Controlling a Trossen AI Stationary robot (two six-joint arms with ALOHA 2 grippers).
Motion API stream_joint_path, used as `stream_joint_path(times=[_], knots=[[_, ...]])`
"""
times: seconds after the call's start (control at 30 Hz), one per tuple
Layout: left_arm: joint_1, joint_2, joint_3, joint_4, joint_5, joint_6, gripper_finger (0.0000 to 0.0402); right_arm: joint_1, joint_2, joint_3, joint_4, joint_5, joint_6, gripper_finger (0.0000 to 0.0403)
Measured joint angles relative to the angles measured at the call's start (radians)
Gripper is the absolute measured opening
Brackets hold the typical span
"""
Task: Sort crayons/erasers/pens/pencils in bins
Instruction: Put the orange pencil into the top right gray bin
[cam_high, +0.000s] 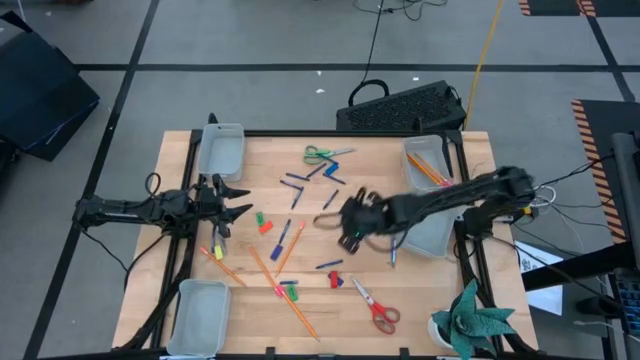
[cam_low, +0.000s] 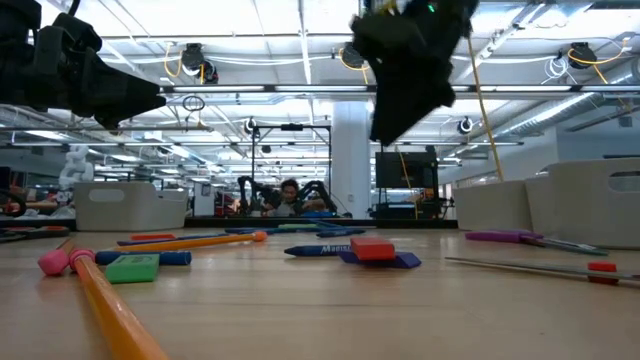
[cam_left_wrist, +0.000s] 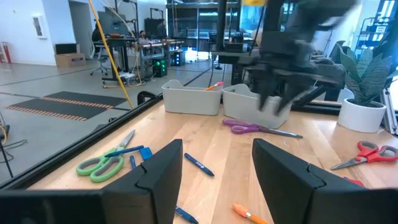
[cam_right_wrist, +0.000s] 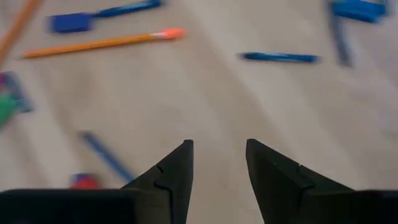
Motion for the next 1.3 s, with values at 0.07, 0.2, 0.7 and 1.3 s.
stream_joint_path(times=[0.07, 0.2, 0.7, 1.3], knots=[[0.0, 0.0, 0.0, 0.0, 0.0, 0.0, 0.0198, 0.036, 0.063, 0.077, -0.003, 0.0, 0.003, 0.0139], [0.0, 0.0, 0.0, 0.0, 0.0, 0.0, 0.0198, 0.085, 0.156, 0.185, 0.026, 0.002, -0.016, 0.0139], [0.0, 0.0, 0.0, 0.0, 0.0, 0.0, 0.0198, -0.033, 0.366, 0.214, 0.432, -0.187, -0.542, 0.0139], [0.0, 0.0, 0.0, 0.002, 0.0, 0.0, 0.0198, -0.23, 0.522, 0.214, 0.554, -0.559, -1.113, 0.0197]])
